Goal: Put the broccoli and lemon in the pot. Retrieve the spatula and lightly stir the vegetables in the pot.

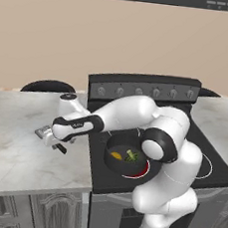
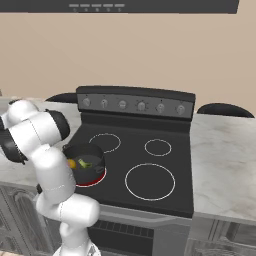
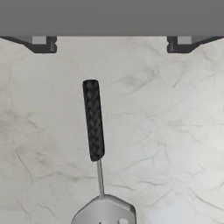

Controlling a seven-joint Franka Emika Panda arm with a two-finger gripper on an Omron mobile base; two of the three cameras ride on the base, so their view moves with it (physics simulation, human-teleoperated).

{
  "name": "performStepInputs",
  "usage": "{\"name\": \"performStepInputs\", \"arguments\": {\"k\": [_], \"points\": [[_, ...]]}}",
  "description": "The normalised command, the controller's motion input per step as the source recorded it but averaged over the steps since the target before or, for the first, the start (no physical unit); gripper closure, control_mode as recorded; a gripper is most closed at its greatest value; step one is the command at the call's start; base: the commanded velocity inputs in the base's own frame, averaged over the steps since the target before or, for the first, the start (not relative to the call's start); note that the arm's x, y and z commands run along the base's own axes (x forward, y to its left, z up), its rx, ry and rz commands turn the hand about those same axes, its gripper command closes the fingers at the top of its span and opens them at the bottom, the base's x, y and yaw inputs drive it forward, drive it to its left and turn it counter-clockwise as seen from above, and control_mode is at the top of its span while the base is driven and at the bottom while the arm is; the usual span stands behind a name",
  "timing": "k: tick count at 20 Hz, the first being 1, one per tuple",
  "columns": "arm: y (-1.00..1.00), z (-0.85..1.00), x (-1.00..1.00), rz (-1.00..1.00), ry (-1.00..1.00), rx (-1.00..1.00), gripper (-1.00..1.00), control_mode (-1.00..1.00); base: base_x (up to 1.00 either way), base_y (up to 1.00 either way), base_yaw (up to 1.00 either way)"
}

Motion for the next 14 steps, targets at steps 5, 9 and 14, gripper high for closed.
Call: {"name": "performStepInputs", "arguments": {"k": [5,9,14], "points": [[0.07,-0.10,0.29,0.01,0.00,0.00,-1.00,-1.00,0.00,0.00,0.00],[0.04,-0.11,0.23,0.00,0.00,-0.02,-1.00,-1.00,0.00,0.00,0.00],[0.00,-0.24,0.04,0.00,0.04,-0.02,-1.00,-1.00,0.00,0.00,0.00]]}}
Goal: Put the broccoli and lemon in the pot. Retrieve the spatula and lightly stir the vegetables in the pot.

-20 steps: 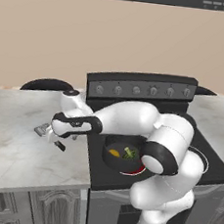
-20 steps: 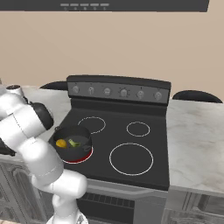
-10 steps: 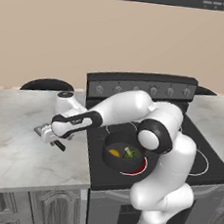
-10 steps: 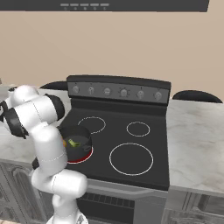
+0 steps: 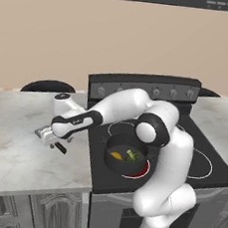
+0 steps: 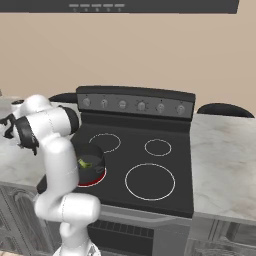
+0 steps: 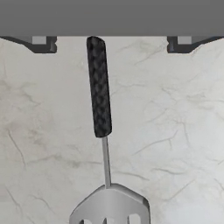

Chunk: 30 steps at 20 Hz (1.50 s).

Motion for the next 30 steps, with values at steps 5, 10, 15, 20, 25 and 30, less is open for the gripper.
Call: {"name": "performStepInputs", "arguments": {"k": [5,10,15,20,25,30], "points": [[0.00,-0.28,0.00,0.00,0.00,-0.02,-1.00,-1.00,0.00,0.00,0.00],[-0.05,-0.20,0.02,0.02,0.00,-0.01,-1.00,-1.00,0.00,0.00,0.00],[-0.05,-0.15,0.00,0.03,0.00,0.00,-1.00,-1.00,0.00,0.00,0.00],[0.00,-0.13,0.03,0.03,0.00,0.00,-1.00,-1.00,0.00,0.00,0.00],[-0.08,-0.11,0.09,0.05,0.00,0.00,-1.00,-1.00,0.00,0.00,0.00],[-0.03,-0.06,0.23,0.06,0.00,0.00,-1.00,-1.00,0.00,0.00,0.00]]}}
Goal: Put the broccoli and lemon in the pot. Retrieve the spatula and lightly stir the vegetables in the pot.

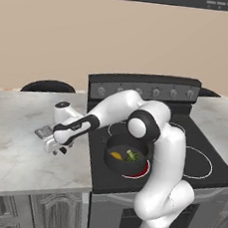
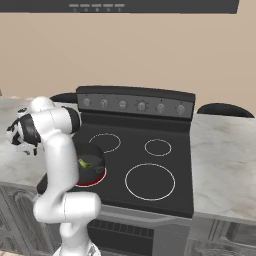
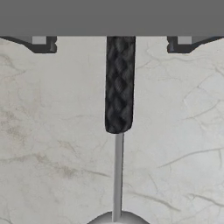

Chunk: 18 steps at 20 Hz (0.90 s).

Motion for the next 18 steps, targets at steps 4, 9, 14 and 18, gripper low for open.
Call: {"name": "performStepInputs", "arguments": {"k": [4,9,14,18], "points": [[0.00,-0.11,0.12,0.05,0.00,0.00,-1.00,-1.00,0.00,0.00,0.00],[0.03,-0.28,-0.07,0.07,0.01,0.00,-1.00,-1.00,0.00,0.00,0.00],[0.08,-0.26,-0.07,0.06,0.00,0.00,-1.00,-1.00,0.00,0.00,0.00],[0.00,-0.28,-0.01,0.04,0.06,0.00,1.00,-1.00,0.00,0.00,0.00]]}}
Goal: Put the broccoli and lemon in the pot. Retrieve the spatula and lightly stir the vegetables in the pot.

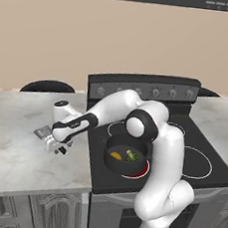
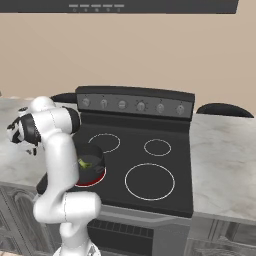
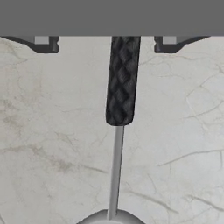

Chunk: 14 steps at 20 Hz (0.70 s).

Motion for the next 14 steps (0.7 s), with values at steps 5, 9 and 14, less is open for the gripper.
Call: {"name": "performStepInputs", "arguments": {"k": [5,9,14], "points": [[-0.04,-0.18,-0.15,0.04,0.01,0.00,1.00,-1.00,0.00,0.00,0.00],[-0.09,-0.09,-0.32,0.05,0.00,0.00,1.00,-1.00,0.00,0.00,0.00],[-0.12,0.03,-0.36,0.07,-0.03,0.00,1.00,-1.00,0.00,0.00,0.00]]}}
